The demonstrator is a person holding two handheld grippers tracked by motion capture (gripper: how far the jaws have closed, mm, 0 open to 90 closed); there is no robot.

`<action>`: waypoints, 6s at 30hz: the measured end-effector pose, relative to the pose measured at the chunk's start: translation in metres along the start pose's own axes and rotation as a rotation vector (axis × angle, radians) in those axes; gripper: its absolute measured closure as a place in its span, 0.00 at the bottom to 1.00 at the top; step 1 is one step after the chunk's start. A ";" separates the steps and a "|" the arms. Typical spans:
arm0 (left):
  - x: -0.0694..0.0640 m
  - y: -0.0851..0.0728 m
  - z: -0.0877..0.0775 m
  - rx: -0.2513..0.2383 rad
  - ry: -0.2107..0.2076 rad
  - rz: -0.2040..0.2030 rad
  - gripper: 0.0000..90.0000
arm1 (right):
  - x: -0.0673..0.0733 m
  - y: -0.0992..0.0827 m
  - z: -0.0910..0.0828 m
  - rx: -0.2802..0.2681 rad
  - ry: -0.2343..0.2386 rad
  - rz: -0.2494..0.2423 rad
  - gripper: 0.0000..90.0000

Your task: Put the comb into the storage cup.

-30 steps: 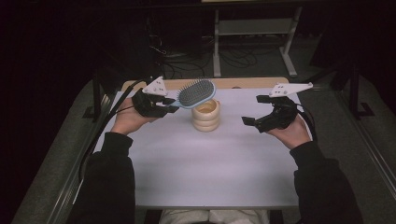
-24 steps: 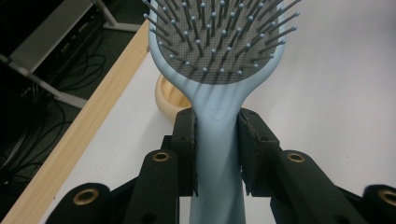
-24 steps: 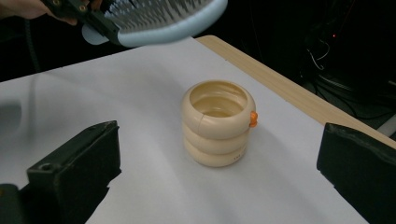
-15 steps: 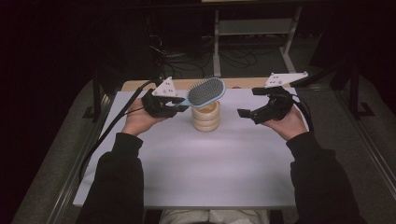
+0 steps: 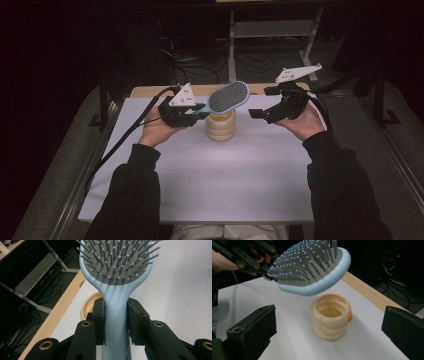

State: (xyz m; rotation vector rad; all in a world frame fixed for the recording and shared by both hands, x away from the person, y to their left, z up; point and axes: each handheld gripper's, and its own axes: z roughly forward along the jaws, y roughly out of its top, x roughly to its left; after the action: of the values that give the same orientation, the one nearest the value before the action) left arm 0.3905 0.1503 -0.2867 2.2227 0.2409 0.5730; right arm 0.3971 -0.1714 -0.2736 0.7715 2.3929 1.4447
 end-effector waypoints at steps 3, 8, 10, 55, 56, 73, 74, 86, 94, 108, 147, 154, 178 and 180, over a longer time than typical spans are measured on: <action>-0.001 0.001 0.002 -0.019 0.007 -0.004 0.78 | -0.001 0.004 0.004 -0.013 0.017 0.017 0.00; -0.003 0.000 0.006 -0.016 0.017 -0.002 0.78 | -0.004 0.009 0.012 -0.022 0.046 0.049 0.00; -0.004 0.000 0.007 -0.020 0.024 0.001 0.78 | -0.006 0.010 0.015 -0.030 0.058 0.065 0.00; -0.013 -0.007 0.029 -0.062 -0.005 -0.031 0.54 | -0.012 0.032 0.020 -0.016 0.158 0.263 0.63; -0.013 -0.007 0.028 -0.067 -0.006 -0.039 0.52 | -0.012 0.034 0.019 -0.016 0.151 0.257 0.63; -0.001 -0.009 0.022 -0.035 -0.106 -0.145 0.05 | -0.008 0.062 -0.006 -0.028 0.053 0.166 0.62; -0.001 -0.009 0.022 -0.026 -0.107 -0.151 0.02 | -0.008 0.064 -0.008 -0.032 0.044 0.159 0.62; 0.014 -0.033 -0.010 -0.092 -0.075 -0.240 0.00 | -0.015 0.084 -0.024 -0.032 -0.013 0.137 0.62; 0.019 -0.060 -0.024 -0.081 -0.044 -0.279 0.00 | -0.016 0.097 -0.025 -0.018 -0.047 0.120 0.62; 0.023 -0.091 -0.058 -0.141 -0.009 -0.338 0.00 | -0.024 0.105 -0.021 0.016 -0.092 0.113 0.62; 0.006 -0.173 -0.093 -0.193 0.112 -0.438 0.00 | -0.030 0.084 0.033 0.163 -0.099 0.105 0.62; 0.002 -0.186 -0.096 -0.223 0.137 -0.471 0.00 | -0.032 0.075 0.040 0.180 -0.097 0.108 0.62; -0.011 -0.206 -0.086 -0.173 0.114 -0.512 0.00 | -0.038 0.040 0.077 0.210 -0.064 0.148 0.61; -0.011 -0.206 -0.085 -0.168 0.108 -0.512 0.00 | -0.039 0.037 0.081 0.211 -0.059 0.153 0.61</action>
State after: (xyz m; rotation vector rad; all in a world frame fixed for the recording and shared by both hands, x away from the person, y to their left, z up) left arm 0.3438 0.3383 -0.3977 1.8687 0.7617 0.4108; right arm 0.4786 -0.1190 -0.2826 1.0519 2.5156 1.2139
